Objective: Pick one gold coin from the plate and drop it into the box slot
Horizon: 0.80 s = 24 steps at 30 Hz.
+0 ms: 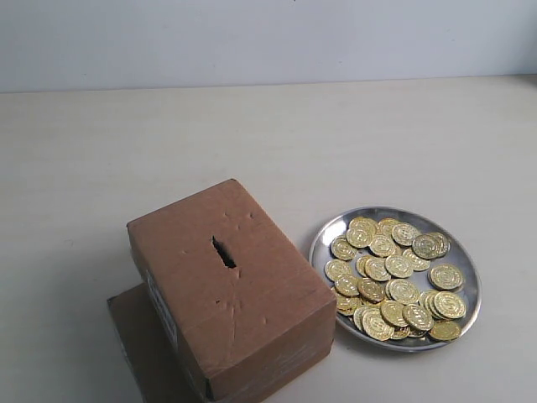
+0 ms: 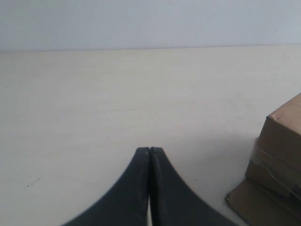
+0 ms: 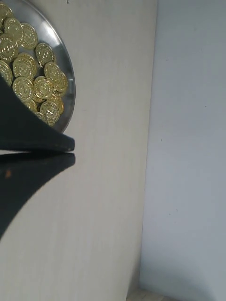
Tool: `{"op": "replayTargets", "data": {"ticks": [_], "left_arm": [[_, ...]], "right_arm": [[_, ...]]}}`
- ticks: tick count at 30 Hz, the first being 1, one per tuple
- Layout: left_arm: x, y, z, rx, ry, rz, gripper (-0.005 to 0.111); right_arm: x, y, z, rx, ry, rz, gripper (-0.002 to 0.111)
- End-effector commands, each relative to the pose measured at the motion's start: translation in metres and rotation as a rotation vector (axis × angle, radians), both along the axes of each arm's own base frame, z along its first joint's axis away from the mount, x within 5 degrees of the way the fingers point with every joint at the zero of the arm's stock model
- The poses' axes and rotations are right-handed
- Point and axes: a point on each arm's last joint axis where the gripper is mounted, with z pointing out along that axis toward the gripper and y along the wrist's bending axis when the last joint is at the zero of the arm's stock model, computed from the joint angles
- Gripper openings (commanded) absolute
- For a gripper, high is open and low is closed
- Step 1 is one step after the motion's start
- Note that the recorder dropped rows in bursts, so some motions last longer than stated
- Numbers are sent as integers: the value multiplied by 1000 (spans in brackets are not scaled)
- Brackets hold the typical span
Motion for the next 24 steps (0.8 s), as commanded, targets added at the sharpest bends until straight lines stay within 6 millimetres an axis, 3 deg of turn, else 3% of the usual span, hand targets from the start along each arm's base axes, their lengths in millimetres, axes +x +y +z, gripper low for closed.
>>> {"op": "replayTargets", "data": {"ticks": [1, 24], "left_arm": [[0, 0, 1, -18, -8, 3, 0], [0, 0, 2, -20, -17, 3, 0]], "right_arm": [[0, 0, -1, 0, -5, 0, 0], [0, 0, -1, 0, -5, 0, 0]]}}
